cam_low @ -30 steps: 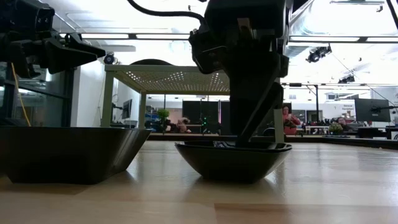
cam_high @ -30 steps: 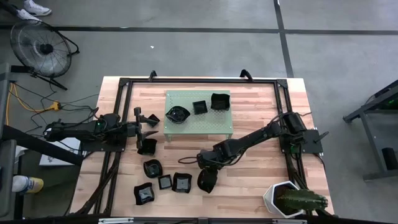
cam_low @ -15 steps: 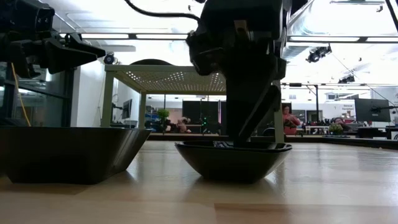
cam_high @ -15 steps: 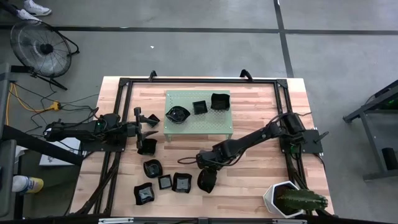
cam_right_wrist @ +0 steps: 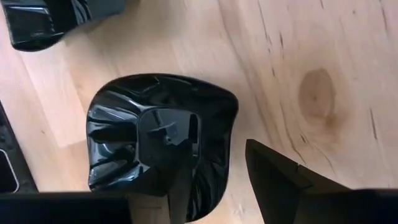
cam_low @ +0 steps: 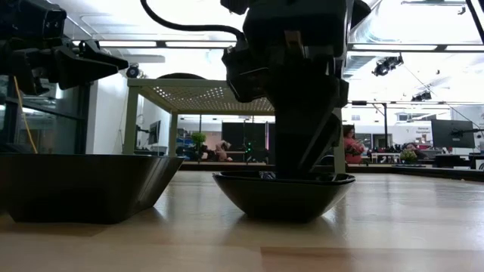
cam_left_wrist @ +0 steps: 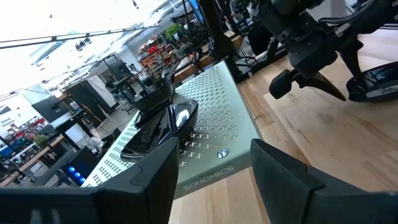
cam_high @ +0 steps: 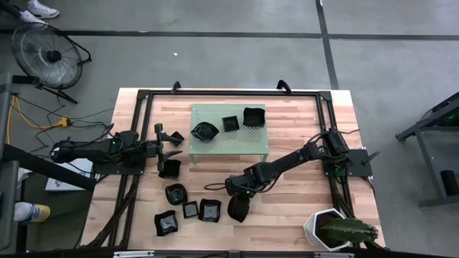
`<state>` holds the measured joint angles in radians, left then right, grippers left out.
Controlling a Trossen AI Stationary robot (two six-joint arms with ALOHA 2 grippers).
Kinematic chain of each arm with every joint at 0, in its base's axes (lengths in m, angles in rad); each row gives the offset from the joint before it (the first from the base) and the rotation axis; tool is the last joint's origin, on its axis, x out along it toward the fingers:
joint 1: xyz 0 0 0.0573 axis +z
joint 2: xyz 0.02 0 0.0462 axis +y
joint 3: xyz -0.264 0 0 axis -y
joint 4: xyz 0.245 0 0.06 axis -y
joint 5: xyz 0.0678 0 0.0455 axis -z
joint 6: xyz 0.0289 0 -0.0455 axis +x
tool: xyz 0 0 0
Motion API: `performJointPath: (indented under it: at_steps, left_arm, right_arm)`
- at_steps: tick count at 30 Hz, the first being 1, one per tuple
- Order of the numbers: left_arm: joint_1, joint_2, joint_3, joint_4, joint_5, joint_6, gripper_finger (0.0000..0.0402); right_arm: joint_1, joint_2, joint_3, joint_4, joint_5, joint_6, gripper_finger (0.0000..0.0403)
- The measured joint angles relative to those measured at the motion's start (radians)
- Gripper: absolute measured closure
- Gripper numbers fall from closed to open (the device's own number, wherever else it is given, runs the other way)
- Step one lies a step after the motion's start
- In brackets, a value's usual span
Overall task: Pick & Place Mini shaped plates
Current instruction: Stack the leaf-shaped plate on top of the other leaf-shaped plates on the shelf
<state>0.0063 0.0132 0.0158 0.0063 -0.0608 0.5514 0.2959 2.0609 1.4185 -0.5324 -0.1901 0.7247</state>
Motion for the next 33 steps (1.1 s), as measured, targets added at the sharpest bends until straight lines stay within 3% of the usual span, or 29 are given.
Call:
performJointPath:
  at_steps: [25, 33]
  left_arm:
    - [0.000, 0.000, 0.000, 0.000, 0.000, 0.000, 0.0208]
    - [0.000, 0.000, 0.000, 0.000, 0.000, 0.000, 0.0208]
  right_arm:
    - [0.000, -0.003, 0.000, -0.008, 0.001, -0.053, 0.0392]
    - [0.000, -0.014, 0.000, -0.016, 0.001, -0.071, 0.0395]
